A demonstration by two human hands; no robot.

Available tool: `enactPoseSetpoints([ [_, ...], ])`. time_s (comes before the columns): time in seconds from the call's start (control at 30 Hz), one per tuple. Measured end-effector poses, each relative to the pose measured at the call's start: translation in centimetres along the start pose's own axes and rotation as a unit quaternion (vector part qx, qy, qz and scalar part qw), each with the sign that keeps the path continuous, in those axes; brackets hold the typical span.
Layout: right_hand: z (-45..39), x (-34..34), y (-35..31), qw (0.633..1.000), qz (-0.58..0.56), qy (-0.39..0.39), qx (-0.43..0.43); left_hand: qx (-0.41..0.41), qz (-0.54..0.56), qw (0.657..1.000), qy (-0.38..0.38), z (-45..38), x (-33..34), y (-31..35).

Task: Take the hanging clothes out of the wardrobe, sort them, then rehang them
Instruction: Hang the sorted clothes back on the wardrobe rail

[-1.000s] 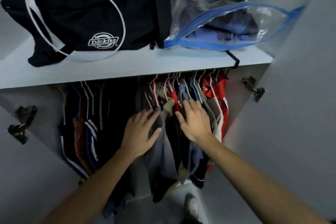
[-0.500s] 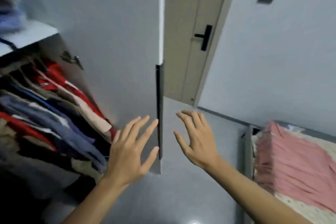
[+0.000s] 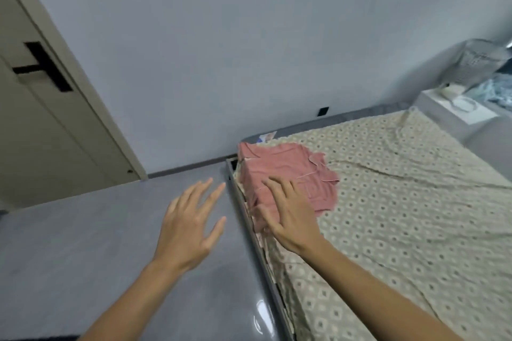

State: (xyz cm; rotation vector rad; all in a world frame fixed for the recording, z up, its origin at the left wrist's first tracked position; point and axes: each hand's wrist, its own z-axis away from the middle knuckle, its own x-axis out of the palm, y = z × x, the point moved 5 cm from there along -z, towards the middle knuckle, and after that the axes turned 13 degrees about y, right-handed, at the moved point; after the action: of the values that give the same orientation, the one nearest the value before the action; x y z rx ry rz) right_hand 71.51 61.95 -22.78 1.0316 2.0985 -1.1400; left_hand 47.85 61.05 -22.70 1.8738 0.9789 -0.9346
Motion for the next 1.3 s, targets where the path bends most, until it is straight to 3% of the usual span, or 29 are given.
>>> enactPoseSetpoints([
  [0.33,-3.1,-0.1,23.8,0.983,0.104,0.005,0.148,0.151,0.051,0.982,-0.104,-18.4,19.6,6.0],
  [0.5,-7.1,4.3,35.9,0.961,0.126,0.004,0.248,0.235,0.077,0.956,-0.155,-29.3,32.6,7.1],
  [0.73,-12.2,12.5,51.7,0.920,0.146,-0.013,0.365,0.269,0.082,0.924,-0.261,-40.3,51.0,6.5],
  [0.87,-11.9,18.5,60.2,0.882,0.146,-0.012,0.447,0.273,0.041,0.911,-0.308,-41.5,62.2,6.1],
  [1.1,-8.1,28.0,71.4,0.746,0.046,-0.050,0.662,0.336,0.031,0.855,-0.393,-35.7,78.1,6.4],
  [1.3,-7.2,32.5,78.3,0.741,0.075,-0.008,0.667,0.353,0.028,0.851,-0.389,-34.1,83.6,5.8],
])
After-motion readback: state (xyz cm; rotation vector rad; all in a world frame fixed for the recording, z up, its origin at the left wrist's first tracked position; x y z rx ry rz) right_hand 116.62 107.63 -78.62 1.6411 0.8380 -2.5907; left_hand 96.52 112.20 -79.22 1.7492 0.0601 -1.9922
